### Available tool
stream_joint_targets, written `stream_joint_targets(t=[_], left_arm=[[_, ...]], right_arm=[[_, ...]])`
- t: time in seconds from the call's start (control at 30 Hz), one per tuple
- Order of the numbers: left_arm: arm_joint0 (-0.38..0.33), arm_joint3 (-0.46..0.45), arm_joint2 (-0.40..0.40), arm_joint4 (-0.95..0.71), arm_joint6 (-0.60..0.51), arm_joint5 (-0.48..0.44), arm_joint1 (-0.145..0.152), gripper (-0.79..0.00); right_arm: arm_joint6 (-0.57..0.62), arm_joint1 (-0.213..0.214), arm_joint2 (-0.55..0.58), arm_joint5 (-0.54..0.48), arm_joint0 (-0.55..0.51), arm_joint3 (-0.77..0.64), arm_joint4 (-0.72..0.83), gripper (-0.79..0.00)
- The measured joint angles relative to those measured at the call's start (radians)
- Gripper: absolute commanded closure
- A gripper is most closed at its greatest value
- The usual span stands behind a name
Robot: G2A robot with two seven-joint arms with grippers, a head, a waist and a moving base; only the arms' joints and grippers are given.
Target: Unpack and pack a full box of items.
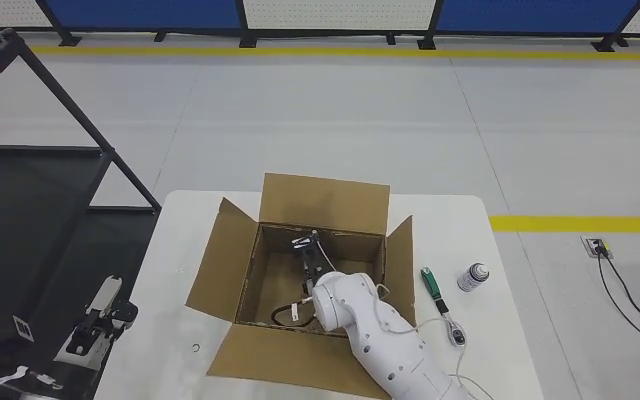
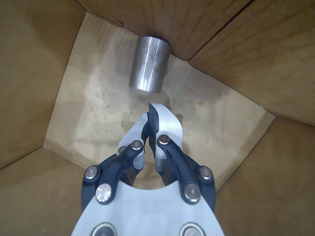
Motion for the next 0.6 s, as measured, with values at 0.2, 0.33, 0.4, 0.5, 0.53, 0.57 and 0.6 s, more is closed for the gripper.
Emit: stream_joint_targets(t=[0.2,0.33,0.4,0.5,0.53,0.57,0.6], left_arm=[[-0.003,0.001,0.0,0.0,0.0,0.001,0.0,-0.785],[-0.005,0.001,-0.001,0.0,0.0,0.001,0.001,-0.785],[-0.006,0.001,0.0,-0.002,0.001,0.001,0.001,-0.785],[-0.007,0.003,-0.001,-0.005,0.003,0.001,0.001,-0.785],[-0.007,0.004,-0.003,-0.006,0.004,0.001,0.001,-0.785],[-0.006,0.006,-0.004,-0.009,0.005,0.0,0.0,-0.785],[-0.005,0.007,-0.006,-0.01,0.006,-0.001,0.0,-0.785]], right_arm=[[-0.015,-0.008,0.007,-0.003,0.007,0.009,0.002,-0.068],[-0.037,-0.012,0.018,-0.004,0.003,0.006,0.013,-0.215],[-0.045,-0.016,0.024,-0.003,0.007,0.016,0.024,-0.249],[-0.055,-0.024,0.025,0.006,0.019,0.043,0.042,-0.265],[-0.059,-0.027,0.026,0.008,0.024,0.053,0.049,-0.262],[-0.065,-0.032,0.026,0.013,0.032,0.067,0.059,-0.259],[-0.07,-0.035,0.027,0.018,0.038,0.079,0.066,-0.259]])
